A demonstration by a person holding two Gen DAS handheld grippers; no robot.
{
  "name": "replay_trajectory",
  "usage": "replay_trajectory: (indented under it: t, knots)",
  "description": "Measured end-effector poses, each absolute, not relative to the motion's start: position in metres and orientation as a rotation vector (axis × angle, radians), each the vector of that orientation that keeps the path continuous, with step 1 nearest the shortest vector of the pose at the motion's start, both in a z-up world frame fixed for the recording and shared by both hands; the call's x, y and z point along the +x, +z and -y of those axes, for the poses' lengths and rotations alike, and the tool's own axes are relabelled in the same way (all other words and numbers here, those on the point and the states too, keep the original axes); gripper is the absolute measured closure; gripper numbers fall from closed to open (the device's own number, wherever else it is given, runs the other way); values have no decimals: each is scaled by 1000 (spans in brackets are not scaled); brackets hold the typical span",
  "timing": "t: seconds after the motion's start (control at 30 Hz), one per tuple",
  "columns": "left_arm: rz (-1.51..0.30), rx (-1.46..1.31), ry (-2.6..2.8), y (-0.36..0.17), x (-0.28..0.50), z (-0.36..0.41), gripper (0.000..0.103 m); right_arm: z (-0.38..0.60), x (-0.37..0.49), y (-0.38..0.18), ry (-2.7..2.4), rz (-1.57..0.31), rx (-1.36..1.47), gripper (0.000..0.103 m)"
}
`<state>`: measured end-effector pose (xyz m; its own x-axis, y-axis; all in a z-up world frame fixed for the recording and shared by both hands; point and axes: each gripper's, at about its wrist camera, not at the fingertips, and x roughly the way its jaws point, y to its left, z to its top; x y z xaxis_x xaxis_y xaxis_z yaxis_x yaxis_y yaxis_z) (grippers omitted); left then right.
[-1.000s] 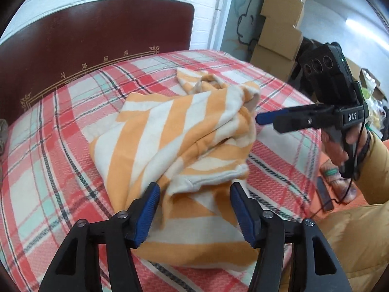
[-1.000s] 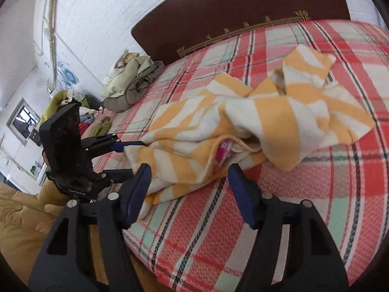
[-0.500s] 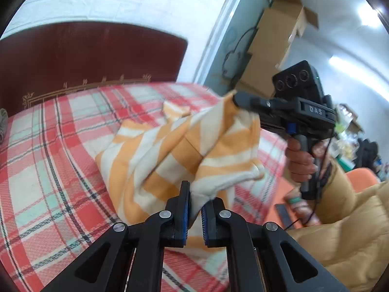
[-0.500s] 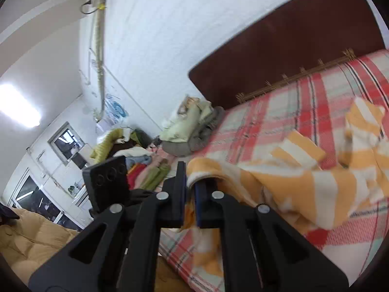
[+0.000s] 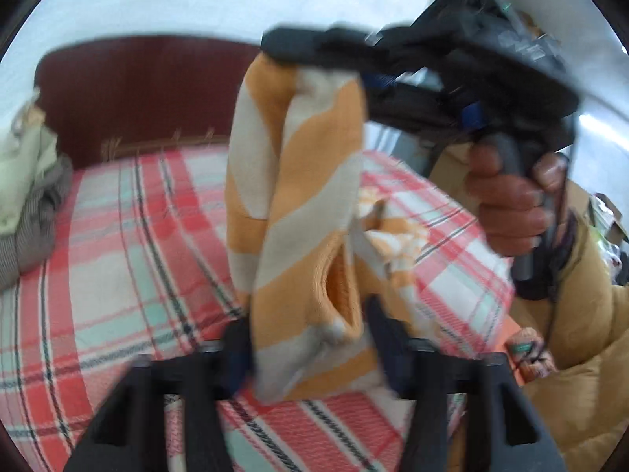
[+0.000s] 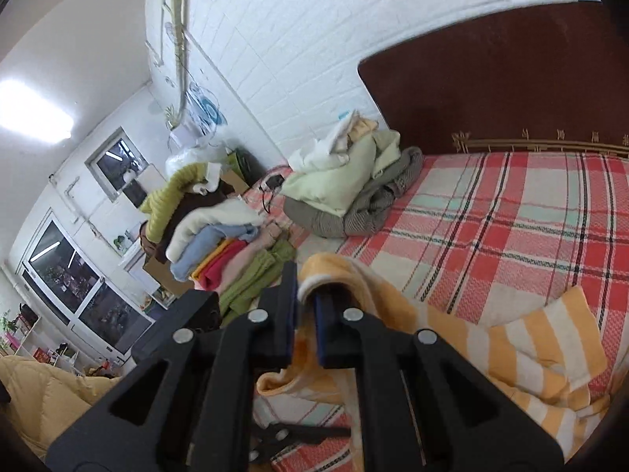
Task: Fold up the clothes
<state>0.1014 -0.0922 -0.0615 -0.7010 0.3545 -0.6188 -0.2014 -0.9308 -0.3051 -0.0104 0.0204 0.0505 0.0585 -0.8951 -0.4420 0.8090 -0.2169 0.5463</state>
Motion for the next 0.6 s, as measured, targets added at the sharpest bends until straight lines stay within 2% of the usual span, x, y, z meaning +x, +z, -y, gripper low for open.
replay_trajectory:
  t: [0.1, 0.13, 0.17, 0.2, 0.27, 0.33, 0.37, 0.4, 0.43, 0.5, 0.6]
  knots:
    - [422, -1138, 2611, -86, 89, 107, 91, -17, -17, 32, -1686, -49, 916, 82]
    - [458, -1141, 2596, -89, 90, 111, 91, -24, -19, 26, -1719, -85, 925, 57]
    - [487, -1144, 2588, -91, 91, 115, 92, -31, -22, 21, -1751, -117, 933, 27]
    - [497, -1151, 2593, -92, 91, 118, 92, -42, -22, 16, -1778, -132, 929, 19]
    - [519, -1177, 2593, -94, 89, 125, 92, -64, -21, 8, -1830, -174, 910, 19]
    - [560, -1193, 2558, -96, 83, 127, 92, -74, -15, -3, -1874, -299, 882, 19]
    - [566, -1205, 2530, -97, 82, 127, 86, -79, -12, -9, -1894, -363, 866, 19]
    - [563, -1219, 2508, -99, 81, 125, 76, -83, -9, -15, -1913, -428, 849, 19]
    - [561, -1232, 2492, -101, 81, 123, 72, -88, -6, -20, -1930, -493, 832, 19]
    - [575, -1245, 2458, -107, 82, 121, 70, -81, -1, -38, -1917, -639, 822, 19]
    - [620, -1246, 2437, -111, 81, 122, 70, -71, -6, -55, -1864, -681, 825, 19]
